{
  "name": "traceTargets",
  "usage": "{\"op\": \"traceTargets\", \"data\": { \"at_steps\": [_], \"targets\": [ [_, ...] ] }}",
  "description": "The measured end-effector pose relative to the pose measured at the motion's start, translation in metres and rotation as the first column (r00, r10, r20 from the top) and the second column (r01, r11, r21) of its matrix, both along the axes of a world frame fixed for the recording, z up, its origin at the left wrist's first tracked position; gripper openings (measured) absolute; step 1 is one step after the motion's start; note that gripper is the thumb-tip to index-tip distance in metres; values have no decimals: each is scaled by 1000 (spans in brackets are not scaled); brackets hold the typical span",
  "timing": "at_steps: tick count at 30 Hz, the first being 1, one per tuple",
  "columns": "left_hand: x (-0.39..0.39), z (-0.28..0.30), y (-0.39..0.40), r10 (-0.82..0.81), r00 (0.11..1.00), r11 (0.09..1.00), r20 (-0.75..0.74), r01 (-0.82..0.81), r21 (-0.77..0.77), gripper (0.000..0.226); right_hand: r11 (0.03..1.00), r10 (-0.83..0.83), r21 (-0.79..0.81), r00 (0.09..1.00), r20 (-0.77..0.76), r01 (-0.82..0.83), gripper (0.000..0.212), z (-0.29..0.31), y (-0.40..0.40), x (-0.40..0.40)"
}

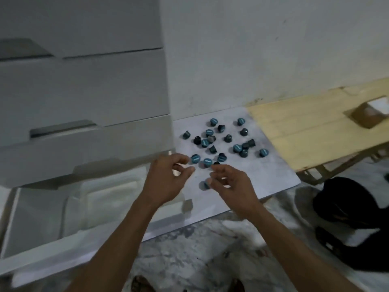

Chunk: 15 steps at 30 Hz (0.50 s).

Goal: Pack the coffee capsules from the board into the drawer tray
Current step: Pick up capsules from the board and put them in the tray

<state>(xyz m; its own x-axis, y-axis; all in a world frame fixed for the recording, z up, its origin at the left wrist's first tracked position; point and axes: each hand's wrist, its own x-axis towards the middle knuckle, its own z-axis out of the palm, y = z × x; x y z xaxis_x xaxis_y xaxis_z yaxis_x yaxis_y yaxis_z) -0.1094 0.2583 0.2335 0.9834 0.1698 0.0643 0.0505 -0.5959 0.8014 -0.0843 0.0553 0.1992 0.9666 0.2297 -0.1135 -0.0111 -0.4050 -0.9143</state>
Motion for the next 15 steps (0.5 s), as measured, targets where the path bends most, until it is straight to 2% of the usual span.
{"op": "traceTargets", "data": {
  "at_steps": [4, 7, 12, 15],
  "targets": [
    [18, -22, -86, -11, 1000, 1000, 15, 11, -22, 21, 989, -65, -128, 997, 29, 68, 30, -17, -91, 20],
    [20, -47, -118, 94, 995, 996, -46, -94, -3, 28, 984, -59, -168, 998, 20, 61, 29, -26, -122, 35],
    [29, -81, -131, 264, 949, 963, -172, -250, 103, 35, 962, 107, -254, 994, 28, -97, 32, -51, -115, 68],
    [41, -110, -124, 313, 926, 948, -210, -290, 131, 42, 925, 231, -321, 972, 45, -205, 35, -76, -98, 85]
  ]
}}
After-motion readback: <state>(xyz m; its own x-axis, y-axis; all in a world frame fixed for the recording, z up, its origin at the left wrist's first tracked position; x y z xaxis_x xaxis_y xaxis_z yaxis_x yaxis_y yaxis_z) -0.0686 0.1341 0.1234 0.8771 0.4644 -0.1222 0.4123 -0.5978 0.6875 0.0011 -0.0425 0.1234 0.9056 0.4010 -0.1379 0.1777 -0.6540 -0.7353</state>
